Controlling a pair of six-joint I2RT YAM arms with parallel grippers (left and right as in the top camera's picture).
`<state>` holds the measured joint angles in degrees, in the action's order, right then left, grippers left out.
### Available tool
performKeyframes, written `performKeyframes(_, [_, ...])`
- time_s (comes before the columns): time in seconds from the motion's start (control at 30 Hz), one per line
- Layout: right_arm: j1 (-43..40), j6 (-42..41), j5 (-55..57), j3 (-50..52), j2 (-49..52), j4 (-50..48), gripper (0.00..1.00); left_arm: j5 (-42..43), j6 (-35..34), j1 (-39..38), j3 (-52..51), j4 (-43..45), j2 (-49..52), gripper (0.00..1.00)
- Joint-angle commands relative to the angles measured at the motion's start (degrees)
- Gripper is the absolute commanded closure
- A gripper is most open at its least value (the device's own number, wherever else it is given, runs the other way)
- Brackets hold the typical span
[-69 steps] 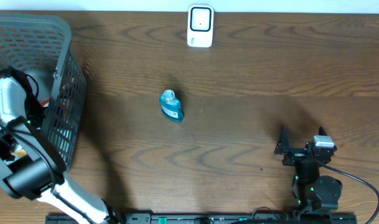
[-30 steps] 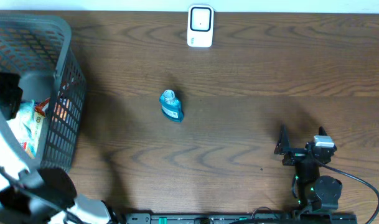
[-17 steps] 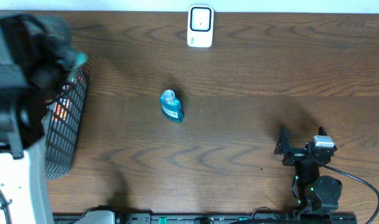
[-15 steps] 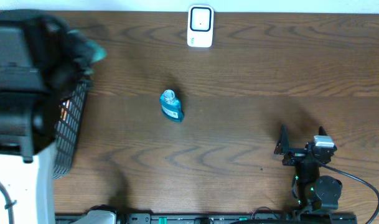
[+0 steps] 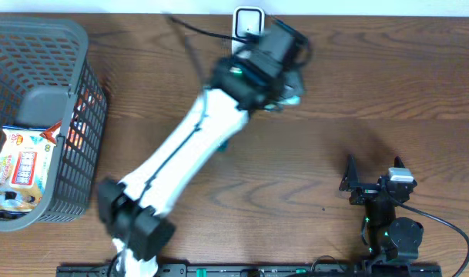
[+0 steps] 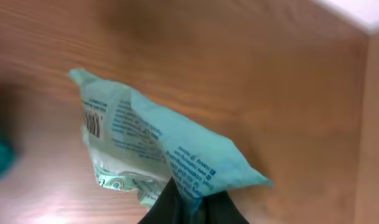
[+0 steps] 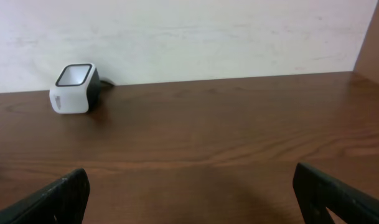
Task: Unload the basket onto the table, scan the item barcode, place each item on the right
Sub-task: 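Lift the light-blue wipes pack and present it to the scanner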
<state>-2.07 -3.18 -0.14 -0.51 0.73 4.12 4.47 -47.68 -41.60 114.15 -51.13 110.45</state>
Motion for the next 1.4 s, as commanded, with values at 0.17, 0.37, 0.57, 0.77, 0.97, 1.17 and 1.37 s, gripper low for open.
performKeyframes(0.17, [0.31, 0.7, 0.66, 0.2, -0.13, 0.15, 0.01, 16.83, 2.62, -3.28, -0.02, 11.28, 6.8, 0.93])
performKeyframes(0.37, [0.31, 0.68, 0.66, 0.2, -0.13, 0.15, 0.01, 18.45, -2.38, -3.28, -3.37, 17.09, 9.16, 0.93])
performKeyframes(0.57, [0.28, 0.68, 0.66, 0.2, -0.13, 0.15, 0.01, 18.47, -7.85, -3.28, -13.81, 29.0, 9.16, 0.92])
performKeyframes(0.77, [0.28, 0.68, 0.66, 0.2, -0.13, 0.13, 0.01, 18.69, -12.26, -3.26, -25.46, 38.64, 9.16, 0.93])
performKeyframes(0.97, [0.31, 0.68, 0.66, 0.2, -0.13, 0.13, 0.01, 18.25, -11.91, -3.15, -29.73, 39.89, 9.16, 0.93])
performKeyframes(1.17, [0.31, 0.68, 0.66, 0.2, -0.13, 0.13, 0.01, 19.41, -10.8, -3.15, -29.83, 40.72, 9.11, 0.93])
performKeyframes(1.37, [0.28, 0.68, 0.66, 0.2, -0.13, 0.13, 0.01, 23.41, -9.6, -3.15, -29.83, 47.3, 9.14, 0.92])
